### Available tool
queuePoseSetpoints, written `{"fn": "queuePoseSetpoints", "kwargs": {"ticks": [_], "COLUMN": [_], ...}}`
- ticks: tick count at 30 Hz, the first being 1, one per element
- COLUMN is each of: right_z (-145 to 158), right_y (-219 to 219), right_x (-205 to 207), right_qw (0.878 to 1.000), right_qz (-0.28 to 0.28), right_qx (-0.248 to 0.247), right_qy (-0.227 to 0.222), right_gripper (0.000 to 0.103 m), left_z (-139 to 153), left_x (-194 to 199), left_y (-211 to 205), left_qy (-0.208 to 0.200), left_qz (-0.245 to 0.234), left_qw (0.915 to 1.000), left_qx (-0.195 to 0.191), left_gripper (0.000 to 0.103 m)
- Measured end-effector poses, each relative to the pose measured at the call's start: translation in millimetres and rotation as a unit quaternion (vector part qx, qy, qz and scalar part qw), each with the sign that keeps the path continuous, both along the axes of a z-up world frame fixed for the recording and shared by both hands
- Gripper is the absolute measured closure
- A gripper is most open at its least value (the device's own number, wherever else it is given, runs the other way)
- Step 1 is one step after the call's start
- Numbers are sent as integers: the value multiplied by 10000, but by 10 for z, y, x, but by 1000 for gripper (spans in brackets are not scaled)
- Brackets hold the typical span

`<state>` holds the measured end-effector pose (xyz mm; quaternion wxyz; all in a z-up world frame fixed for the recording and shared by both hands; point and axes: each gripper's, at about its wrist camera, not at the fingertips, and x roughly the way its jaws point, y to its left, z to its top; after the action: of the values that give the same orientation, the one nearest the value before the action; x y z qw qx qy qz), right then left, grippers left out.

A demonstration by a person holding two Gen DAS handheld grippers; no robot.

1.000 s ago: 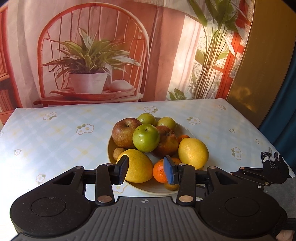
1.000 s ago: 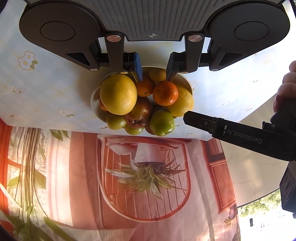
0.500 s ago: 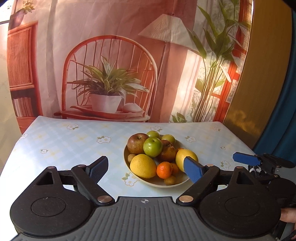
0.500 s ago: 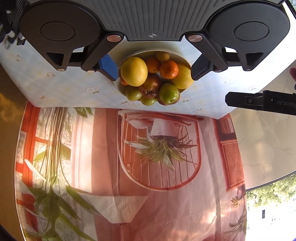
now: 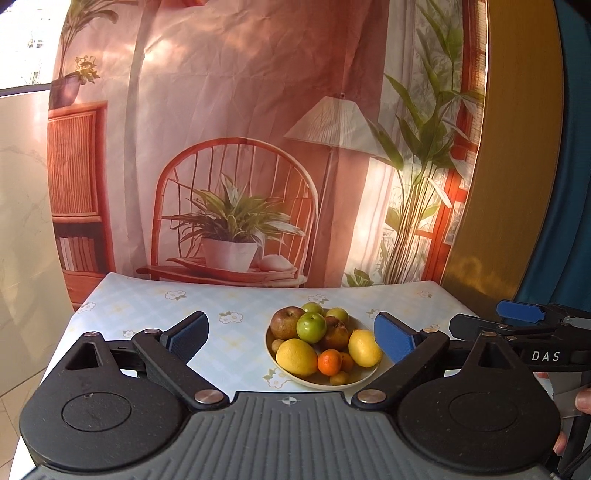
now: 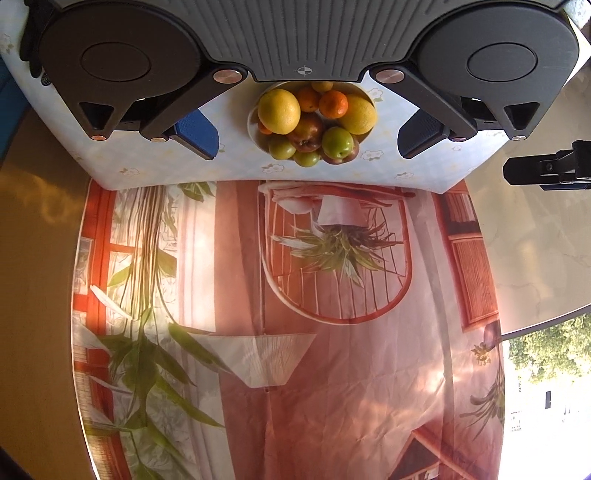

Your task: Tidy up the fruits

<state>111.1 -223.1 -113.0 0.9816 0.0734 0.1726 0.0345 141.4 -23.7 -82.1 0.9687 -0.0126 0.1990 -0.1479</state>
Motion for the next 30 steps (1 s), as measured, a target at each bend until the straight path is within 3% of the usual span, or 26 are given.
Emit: {"fn": "queuePoseSetpoints", "kwargs": {"ticks": [12, 30], "right_z": [266, 340], "right_y": [4, -16], "right_x": [-225, -259], "right_qw": [9999, 9999], "right_qz": [-84, -81], "right_qx": [-31, 43], "right_qy": [-109, -135], "right_gripper": [0, 0], "left_z": [306, 346], "left_x": [-291, -341], "left_y": [-22, -9], "left_qy": [-391, -398], "left_qz": [135, 140], "left_qw": [9991, 9991], "left_qx": [65, 49], "left_gripper": [5, 5]}}
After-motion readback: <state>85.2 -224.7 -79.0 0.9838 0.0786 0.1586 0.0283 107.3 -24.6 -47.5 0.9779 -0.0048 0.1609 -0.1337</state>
